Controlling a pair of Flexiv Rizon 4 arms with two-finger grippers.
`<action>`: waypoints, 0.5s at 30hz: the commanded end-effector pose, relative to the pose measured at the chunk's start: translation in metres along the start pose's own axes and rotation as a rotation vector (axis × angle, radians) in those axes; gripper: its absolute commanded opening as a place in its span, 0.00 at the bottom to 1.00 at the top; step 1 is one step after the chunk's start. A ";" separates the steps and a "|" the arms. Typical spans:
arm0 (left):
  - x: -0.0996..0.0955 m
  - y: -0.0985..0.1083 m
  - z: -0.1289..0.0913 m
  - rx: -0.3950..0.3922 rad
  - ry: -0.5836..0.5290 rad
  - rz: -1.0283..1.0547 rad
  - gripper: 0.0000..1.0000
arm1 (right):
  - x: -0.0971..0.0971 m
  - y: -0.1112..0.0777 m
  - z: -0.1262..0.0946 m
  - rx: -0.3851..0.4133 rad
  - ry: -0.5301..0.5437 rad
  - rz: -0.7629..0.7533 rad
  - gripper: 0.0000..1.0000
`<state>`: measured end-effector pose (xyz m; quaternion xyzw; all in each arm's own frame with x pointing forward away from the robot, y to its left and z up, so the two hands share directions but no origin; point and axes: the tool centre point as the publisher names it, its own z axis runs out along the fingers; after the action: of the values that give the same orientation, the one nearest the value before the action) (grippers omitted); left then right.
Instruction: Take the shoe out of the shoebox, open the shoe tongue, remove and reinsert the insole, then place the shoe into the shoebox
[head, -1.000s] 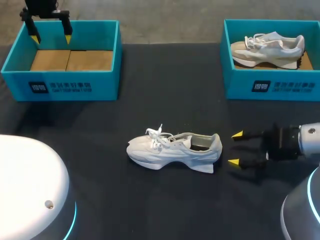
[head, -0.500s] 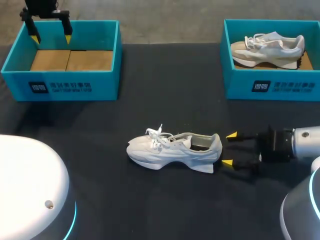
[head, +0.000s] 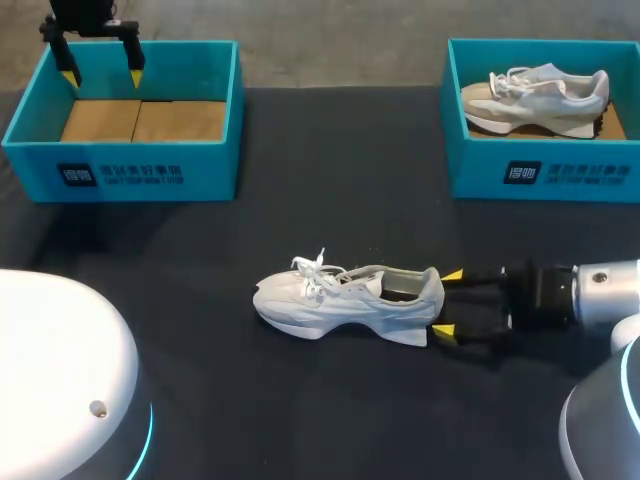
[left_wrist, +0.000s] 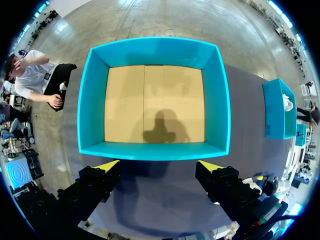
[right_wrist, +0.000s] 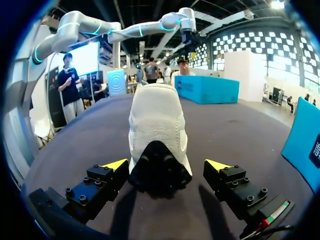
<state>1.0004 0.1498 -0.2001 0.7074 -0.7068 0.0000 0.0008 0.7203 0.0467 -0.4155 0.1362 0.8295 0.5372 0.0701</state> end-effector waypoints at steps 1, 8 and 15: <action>0.000 0.000 0.000 0.000 -0.001 0.000 1.00 | 0.001 -0.001 0.009 -0.003 -0.006 0.002 1.00; 0.000 0.000 0.000 0.000 -0.001 0.000 1.00 | 0.005 0.003 0.024 -0.019 -0.005 0.005 1.00; 0.000 0.000 0.000 0.000 -0.001 0.000 1.00 | 0.005 0.008 0.030 -0.017 -0.007 0.012 1.00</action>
<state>1.0004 0.1498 -0.2001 0.7074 -0.7069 0.0000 0.0008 0.7222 0.0721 -0.4199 0.1403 0.8218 0.5477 0.0708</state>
